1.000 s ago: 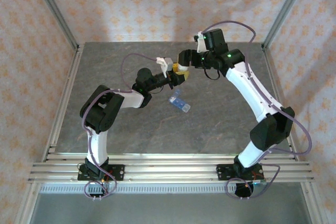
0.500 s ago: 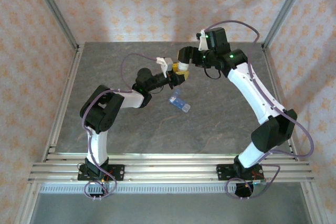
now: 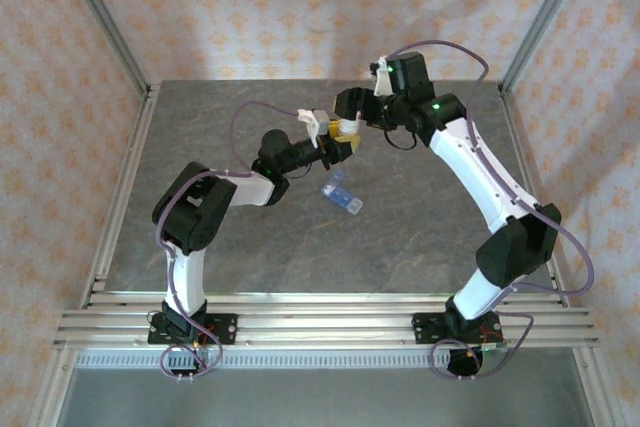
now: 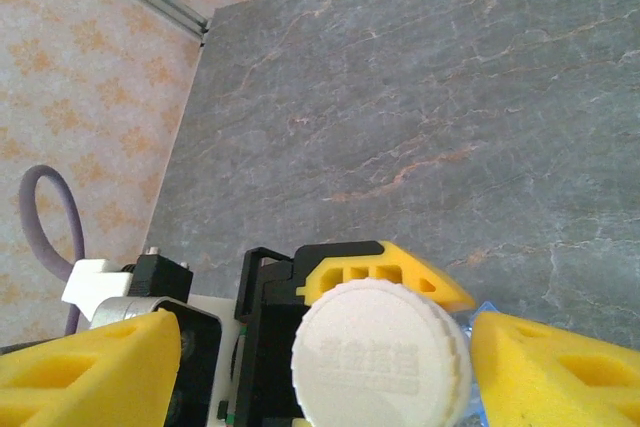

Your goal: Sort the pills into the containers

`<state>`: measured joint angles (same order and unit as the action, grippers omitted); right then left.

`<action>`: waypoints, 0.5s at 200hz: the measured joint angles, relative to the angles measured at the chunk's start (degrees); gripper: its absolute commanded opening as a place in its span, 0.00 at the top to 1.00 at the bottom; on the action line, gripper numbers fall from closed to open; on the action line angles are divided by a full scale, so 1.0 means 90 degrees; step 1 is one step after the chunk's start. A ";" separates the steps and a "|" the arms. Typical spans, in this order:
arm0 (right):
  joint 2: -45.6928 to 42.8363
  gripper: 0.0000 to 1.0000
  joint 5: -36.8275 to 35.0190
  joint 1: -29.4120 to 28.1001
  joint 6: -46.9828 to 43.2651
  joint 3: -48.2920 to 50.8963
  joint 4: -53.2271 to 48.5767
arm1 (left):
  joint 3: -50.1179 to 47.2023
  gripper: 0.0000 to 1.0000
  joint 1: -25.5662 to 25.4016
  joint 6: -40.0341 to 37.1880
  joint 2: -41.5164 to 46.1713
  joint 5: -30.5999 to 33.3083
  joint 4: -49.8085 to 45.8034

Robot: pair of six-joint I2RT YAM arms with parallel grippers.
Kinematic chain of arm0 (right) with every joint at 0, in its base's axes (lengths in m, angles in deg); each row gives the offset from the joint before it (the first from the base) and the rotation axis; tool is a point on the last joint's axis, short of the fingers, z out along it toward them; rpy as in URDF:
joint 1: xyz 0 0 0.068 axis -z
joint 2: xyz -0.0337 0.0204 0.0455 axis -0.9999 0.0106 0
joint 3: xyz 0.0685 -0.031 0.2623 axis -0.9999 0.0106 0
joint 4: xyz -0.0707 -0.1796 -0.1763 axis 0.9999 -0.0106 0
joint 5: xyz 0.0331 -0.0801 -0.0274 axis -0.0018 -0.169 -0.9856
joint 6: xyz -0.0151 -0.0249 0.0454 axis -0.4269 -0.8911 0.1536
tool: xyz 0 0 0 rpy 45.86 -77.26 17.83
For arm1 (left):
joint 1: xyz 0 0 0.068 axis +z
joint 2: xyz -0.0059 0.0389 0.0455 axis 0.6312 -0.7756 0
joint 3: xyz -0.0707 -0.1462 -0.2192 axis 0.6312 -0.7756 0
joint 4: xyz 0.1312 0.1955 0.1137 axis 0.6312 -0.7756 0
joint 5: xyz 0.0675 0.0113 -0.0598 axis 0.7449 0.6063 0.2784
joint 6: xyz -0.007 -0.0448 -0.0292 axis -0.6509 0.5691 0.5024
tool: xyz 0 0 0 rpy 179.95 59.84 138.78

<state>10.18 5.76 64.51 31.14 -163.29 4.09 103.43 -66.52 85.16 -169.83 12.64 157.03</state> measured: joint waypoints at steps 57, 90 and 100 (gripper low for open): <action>-0.0002 0.25 -0.0005 -0.0061 0.0022 0.0017 0.0075 | 0.0002 1.00 0.0007 0.0002 0.0000 0.0012 0.0019; -0.0015 0.26 -0.0024 -0.0138 0.0044 0.0155 0.0131 | 0.0007 1.00 0.0005 0.0002 0.0000 0.0044 0.0049; -0.0032 0.26 -0.0092 -0.0180 0.0046 0.0209 0.0168 | 0.0007 1.00 0.0007 0.0002 0.0000 0.0039 0.0046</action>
<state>9.90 4.93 62.89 31.55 -161.41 5.60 103.50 -66.45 85.18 -169.83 12.99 157.45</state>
